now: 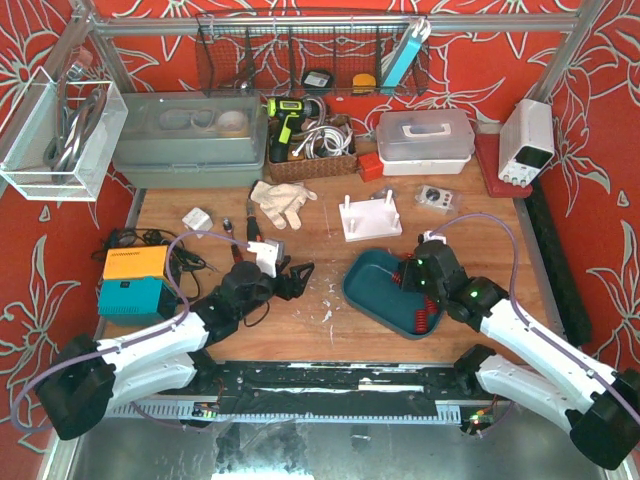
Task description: Install the large spring
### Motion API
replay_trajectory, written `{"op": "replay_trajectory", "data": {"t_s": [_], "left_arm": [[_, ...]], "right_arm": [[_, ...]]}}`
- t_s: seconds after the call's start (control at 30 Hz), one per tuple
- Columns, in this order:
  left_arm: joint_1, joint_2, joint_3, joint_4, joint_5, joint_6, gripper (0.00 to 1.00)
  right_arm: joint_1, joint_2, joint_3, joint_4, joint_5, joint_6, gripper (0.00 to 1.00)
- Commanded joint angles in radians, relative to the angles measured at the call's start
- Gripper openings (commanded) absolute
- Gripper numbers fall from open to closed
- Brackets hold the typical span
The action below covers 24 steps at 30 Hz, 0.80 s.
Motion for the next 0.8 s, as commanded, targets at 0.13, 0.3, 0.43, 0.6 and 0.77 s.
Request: {"op": "replay_trajectory", "data": {"t_s": [0.13, 0.3, 0.43, 0.6, 0.77], "left_arm": [[-0.001, -0.027, -0.012, 0.072, 0.196, -0.076, 0.70], [-0.001, -0.038, 0.053, 0.050, 0.263, -0.076, 0.65], [-0.004, -0.037, 0.050, 0.131, 0.334, -0.069, 0.63], [-0.006, -0.014, 0.122, 0.072, 0.269, -0.139, 0.52], [-0.006, 0.036, 0.325, -0.164, 0.385, -0.205, 0.52]], "right_arm": [[0.014, -0.013, -0.074, 0.348, -0.076, -0.382, 0.09], [0.035, -0.038, -0.132, 0.548, -0.244, -0.490, 0.09], [0.039, -0.035, -0.140, 0.621, -0.218, -0.402, 0.09], [0.090, 0.002, -0.096, 0.665, -0.338, -0.511, 0.09], [0.114, 0.004, -0.176, 0.825, -0.319, -0.736, 0.07]]}}
